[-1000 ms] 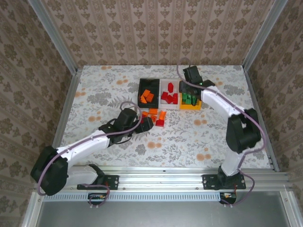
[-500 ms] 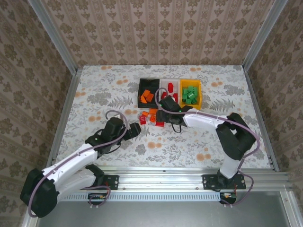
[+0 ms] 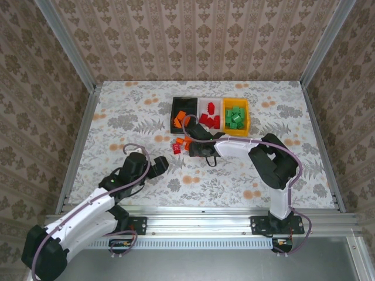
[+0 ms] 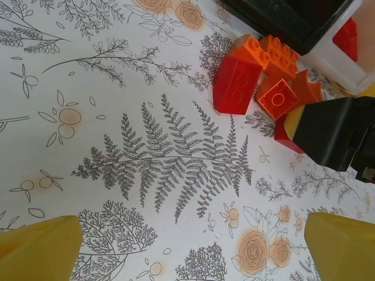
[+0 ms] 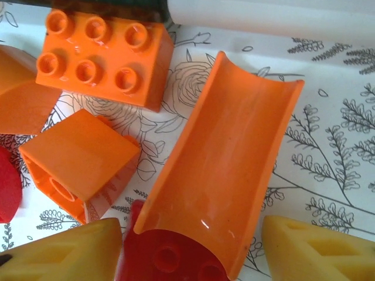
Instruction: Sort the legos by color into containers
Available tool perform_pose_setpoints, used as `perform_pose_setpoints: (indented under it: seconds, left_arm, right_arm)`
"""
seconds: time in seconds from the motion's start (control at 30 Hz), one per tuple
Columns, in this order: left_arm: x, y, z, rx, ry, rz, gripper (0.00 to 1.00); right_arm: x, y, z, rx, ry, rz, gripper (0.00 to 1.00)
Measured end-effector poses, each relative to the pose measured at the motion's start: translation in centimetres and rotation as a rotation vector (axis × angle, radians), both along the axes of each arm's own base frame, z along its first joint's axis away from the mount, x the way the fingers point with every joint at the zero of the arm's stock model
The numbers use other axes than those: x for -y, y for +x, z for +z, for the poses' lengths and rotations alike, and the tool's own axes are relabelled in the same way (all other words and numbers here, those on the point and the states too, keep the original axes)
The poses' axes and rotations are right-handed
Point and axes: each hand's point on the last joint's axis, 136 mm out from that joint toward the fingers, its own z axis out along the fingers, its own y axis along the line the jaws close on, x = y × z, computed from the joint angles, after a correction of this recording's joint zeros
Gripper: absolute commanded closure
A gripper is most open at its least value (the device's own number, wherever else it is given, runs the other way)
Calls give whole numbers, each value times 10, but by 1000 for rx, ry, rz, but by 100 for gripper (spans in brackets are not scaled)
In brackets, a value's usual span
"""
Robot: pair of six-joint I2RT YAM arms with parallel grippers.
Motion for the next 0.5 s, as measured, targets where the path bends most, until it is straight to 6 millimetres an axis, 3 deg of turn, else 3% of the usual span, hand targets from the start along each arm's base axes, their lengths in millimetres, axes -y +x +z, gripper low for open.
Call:
perform_pose_setpoints:
  seconds: [0.23,0.5]
  left_arm:
    - [-3,-3,-10,-21,5,8,0]
    - [-3,-4,-10,-22,5,8,0]
  right_arm:
    - [1,2,-5,4,-77,5,34]
    - [0,-4,-6,9,-123,12,44]
